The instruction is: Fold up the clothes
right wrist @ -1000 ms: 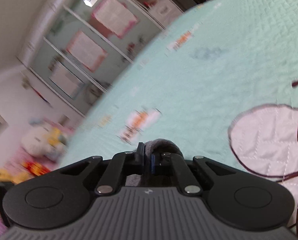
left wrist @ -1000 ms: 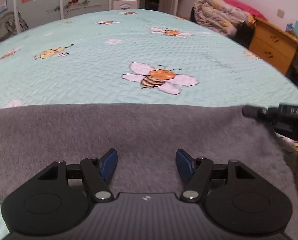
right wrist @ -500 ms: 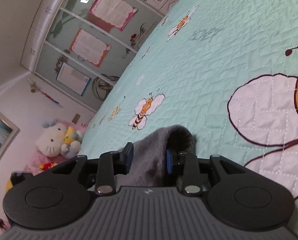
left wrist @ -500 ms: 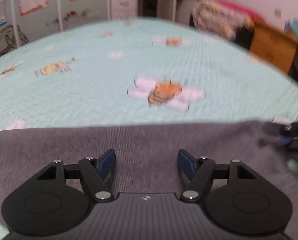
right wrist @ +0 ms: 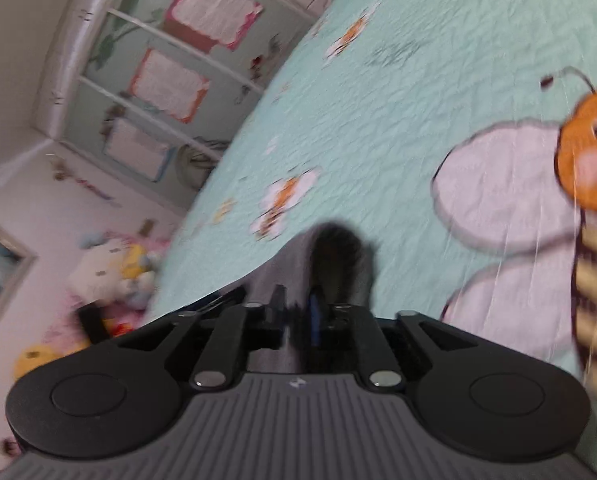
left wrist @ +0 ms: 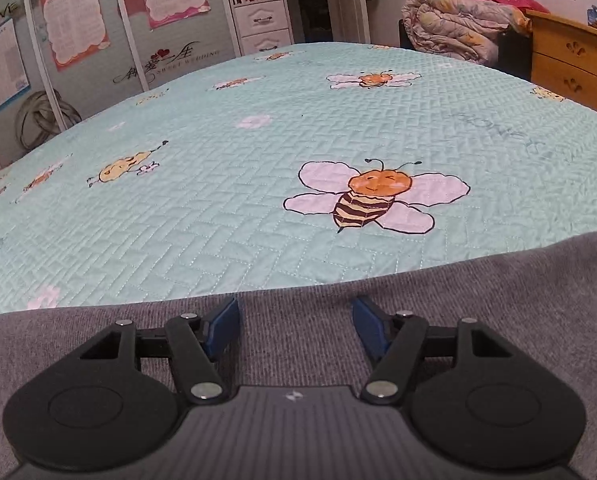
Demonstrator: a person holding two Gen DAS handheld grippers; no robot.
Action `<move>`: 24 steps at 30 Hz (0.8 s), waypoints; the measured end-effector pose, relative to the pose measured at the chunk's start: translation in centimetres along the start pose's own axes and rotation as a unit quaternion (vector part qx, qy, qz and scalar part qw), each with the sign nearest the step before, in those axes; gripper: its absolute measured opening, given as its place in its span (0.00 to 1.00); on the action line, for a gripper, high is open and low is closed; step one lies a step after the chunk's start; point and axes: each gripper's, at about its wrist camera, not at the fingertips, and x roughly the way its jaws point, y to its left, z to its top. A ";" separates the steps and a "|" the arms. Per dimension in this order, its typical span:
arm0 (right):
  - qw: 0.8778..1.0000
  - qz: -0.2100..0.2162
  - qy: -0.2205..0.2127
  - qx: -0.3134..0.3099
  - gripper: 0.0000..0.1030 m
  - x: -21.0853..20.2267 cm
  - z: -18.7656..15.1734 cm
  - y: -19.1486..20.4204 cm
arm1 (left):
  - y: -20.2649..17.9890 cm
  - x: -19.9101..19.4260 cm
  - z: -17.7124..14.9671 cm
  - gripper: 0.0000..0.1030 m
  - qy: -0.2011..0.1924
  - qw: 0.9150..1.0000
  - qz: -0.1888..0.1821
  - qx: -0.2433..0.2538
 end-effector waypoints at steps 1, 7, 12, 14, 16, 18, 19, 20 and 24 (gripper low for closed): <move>1.000 -0.001 0.006 -0.005 0.26 -0.6 -0.6 0.4 | 0.1 0.0 0.1 0.68 0.003 1.000 -0.001 -0.005; 0.998 -0.035 0.037 -0.045 0.25 -2.6 -5.4 2.4 | -0.1 -0.1 0.2 0.69 0.018 1.000 0.001 -0.019; 0.993 -0.079 -0.006 -0.082 0.09 -3.5 -7.2 3.5 | 0.3 -0.3 0.1 0.74 0.023 1.000 -0.002 -0.017; 0.993 -0.081 -0.020 -0.079 0.09 -4.0 -7.1 3.4 | 0.9 -0.1 0.1 0.75 0.029 0.999 -0.012 -0.029; 0.994 -0.080 -0.016 -0.074 0.09 -3.9 -7.1 2.7 | 1.4 0.1 0.1 0.79 0.032 0.999 -0.020 -0.038; 0.996 -0.074 -0.011 -0.053 0.09 -3.5 -7.0 1.8 | 1.9 0.2 0.3 0.79 0.037 0.998 -0.029 -0.045; 0.997 -0.068 -0.011 -0.047 0.09 -3.4 -6.8 1.7 | 2.1 0.0 0.6 0.77 0.040 0.997 -0.036 -0.049; 0.997 -0.062 -0.010 -0.040 0.09 -3.3 -6.6 1.4 | 2.6 -0.3 0.8 0.71 0.041 0.997 -0.041 -0.056; 0.998 -0.048 -0.012 -0.025 0.08 -3.1 -6.6 0.6 | 6.1 -4.5 0.0 0.66 0.014 0.989 -0.074 -0.124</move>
